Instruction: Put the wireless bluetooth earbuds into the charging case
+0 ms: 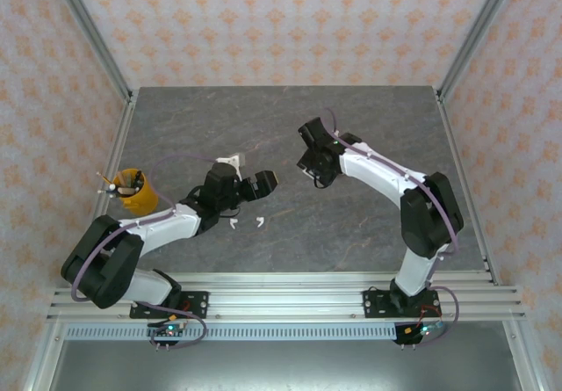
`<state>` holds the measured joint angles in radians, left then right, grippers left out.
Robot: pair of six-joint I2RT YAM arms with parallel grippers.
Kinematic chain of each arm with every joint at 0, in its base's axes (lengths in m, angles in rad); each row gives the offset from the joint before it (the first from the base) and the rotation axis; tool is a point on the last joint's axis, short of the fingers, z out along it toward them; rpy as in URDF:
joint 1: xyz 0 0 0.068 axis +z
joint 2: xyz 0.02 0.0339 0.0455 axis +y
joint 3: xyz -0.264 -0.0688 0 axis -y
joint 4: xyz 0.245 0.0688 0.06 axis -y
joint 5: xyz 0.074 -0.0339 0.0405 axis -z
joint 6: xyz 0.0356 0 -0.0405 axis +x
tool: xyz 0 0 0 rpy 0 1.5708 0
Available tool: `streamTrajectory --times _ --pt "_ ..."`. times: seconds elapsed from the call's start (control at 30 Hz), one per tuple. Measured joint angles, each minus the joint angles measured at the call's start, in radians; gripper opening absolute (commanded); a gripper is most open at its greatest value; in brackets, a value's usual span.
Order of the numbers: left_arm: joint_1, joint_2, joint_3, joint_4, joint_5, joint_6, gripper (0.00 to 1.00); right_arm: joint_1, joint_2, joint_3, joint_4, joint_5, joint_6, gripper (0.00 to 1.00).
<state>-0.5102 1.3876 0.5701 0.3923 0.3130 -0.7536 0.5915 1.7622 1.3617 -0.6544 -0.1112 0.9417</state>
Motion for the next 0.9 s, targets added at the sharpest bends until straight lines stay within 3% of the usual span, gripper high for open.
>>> streamTrajectory --times 0.37,0.9 --pt "-0.094 0.169 -0.006 0.357 -0.024 -0.053 0.88 -0.036 0.002 0.0 0.048 -0.092 0.085 0.52" --pt "-0.171 0.433 0.142 0.577 -0.068 -0.114 0.73 -0.049 0.002 0.0 0.08 -0.151 0.132 0.51"
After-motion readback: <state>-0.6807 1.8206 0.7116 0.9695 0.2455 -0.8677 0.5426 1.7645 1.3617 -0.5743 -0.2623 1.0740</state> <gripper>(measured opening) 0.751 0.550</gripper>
